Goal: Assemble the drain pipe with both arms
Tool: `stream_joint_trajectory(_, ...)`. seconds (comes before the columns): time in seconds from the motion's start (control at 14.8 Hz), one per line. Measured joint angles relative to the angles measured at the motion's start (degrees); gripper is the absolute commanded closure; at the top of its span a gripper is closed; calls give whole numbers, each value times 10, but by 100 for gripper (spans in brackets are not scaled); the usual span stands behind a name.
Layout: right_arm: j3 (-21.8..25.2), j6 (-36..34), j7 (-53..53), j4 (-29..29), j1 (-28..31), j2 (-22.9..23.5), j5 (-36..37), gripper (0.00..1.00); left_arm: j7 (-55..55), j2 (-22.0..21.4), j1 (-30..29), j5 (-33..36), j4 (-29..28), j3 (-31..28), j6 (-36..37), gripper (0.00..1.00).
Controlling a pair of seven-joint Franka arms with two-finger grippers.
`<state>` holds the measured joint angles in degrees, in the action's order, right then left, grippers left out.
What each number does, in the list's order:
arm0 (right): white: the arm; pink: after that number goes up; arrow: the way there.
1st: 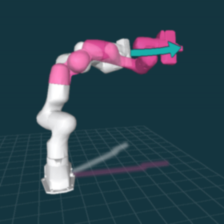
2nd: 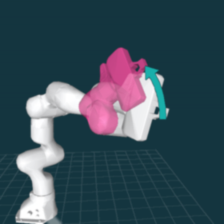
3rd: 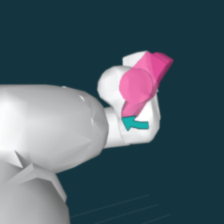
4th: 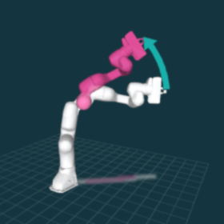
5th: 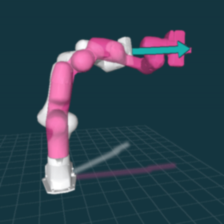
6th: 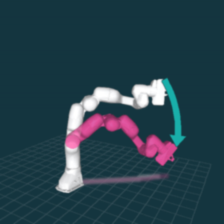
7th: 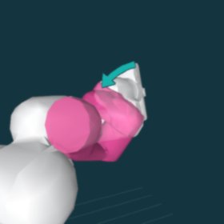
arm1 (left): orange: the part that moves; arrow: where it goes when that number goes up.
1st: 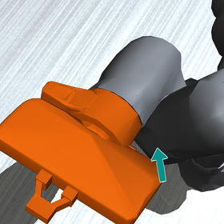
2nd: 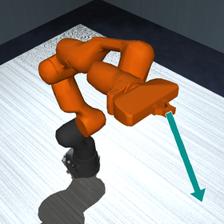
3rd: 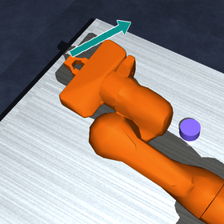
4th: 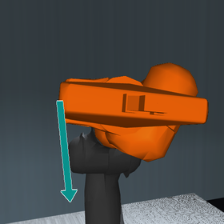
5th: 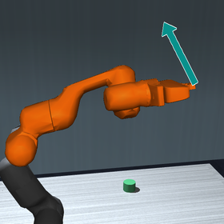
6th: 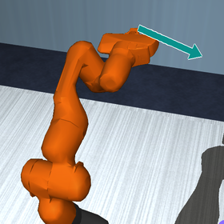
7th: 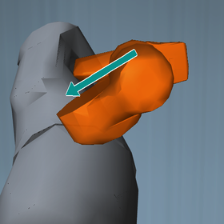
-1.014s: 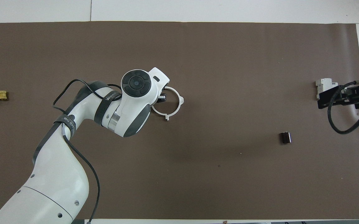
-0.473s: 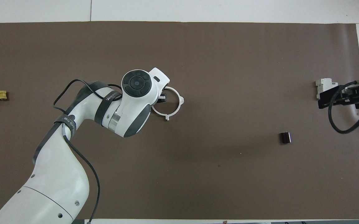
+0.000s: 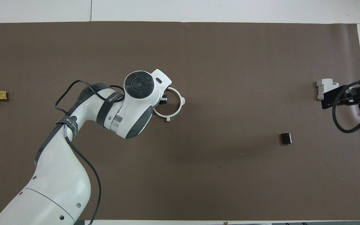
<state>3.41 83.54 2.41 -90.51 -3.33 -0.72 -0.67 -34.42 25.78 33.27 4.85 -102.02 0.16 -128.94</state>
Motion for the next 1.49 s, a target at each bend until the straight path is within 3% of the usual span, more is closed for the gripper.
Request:
stream_joint_trajectory(0.14,0,0,0,0,0,0,0,0,0,0,0,0,0,0,0,0)
stream_joint_trajectory(0.41,0,0,0,0,0,0,0,0,-1,-5,-1,-1,6,-2,0,0)
stream_joint_trajectory(0.61,0,0,0,0,0,0,0,0,-1,-34,-20,-1,2,-5,2,0)
stream_joint_trajectory(1.01,0,0,0,0,0,0,0,0,37,-122,-119,-1,-31,-8,34,0)
stream_joint_trajectory(1.49,0,1,0,0,0,0,0,0,192,-185,-242,-1,-34,-9,101,0)
